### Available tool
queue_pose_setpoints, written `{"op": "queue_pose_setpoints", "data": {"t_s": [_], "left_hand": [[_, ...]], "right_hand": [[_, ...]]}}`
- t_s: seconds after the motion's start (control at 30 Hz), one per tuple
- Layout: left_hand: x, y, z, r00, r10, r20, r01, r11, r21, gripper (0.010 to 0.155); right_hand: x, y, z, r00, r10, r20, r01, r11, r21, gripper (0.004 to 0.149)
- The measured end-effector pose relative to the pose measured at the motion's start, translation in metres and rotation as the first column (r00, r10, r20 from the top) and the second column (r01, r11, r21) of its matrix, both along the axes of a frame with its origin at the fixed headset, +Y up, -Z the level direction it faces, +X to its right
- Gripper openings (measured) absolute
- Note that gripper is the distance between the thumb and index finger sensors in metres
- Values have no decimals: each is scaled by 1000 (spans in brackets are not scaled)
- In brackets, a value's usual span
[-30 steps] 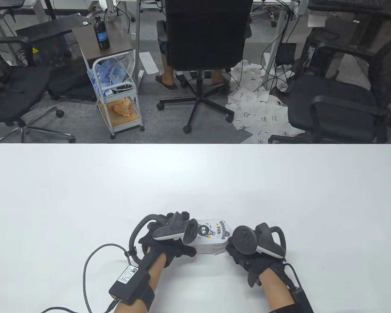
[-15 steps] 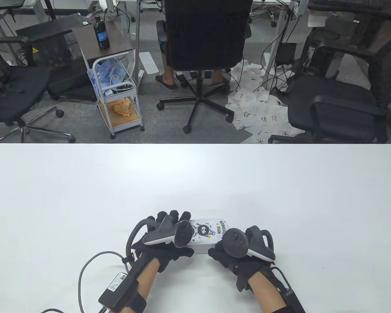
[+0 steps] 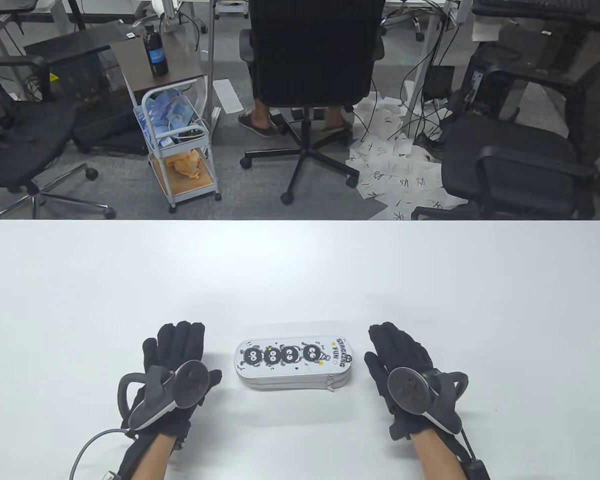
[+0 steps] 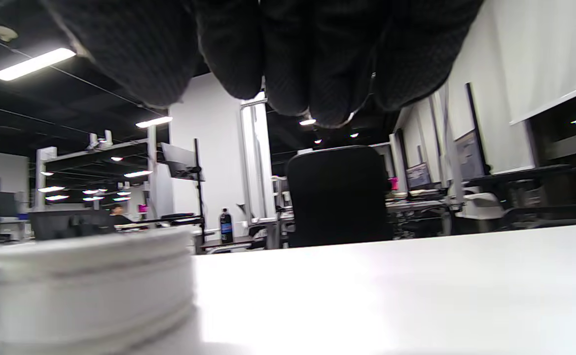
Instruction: Pack double-layer zippered pencil case
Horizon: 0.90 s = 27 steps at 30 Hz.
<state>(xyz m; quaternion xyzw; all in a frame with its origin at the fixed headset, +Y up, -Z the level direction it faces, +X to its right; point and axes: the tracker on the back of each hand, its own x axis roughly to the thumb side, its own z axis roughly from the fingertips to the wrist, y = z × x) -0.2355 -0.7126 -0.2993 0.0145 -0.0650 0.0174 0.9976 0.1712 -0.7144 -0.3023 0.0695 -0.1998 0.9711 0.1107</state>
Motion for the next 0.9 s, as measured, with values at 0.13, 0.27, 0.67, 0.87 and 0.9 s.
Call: {"op": "queue_pose_setpoints", "data": {"t_s": [0.13, 0.27, 0.67, 0.87, 0.9], "left_hand": [[-6, -10, -5, 1000, -25, -13, 25, 1000, -18, 97], [-5, -19, -7, 998, -64, -14, 63, 997, -55, 98], [1, -17, -6, 996, -86, 13, 86, 995, -42, 98], [2, -17, -6, 996, -89, 18, 89, 995, -51, 98], [2, -17, -6, 996, -88, 18, 89, 995, -54, 98]], "right_hand": [[7, -13, -8, 999, 33, 28, -30, 994, -102, 68], [7, -21, -9, 996, 92, 21, -87, 982, -170, 73], [6, -32, -12, 987, 157, 18, -147, 954, -262, 80], [6, -32, -12, 989, 145, 18, -135, 953, -271, 80], [6, -33, -12, 990, 142, 18, -132, 953, -273, 80]]}}
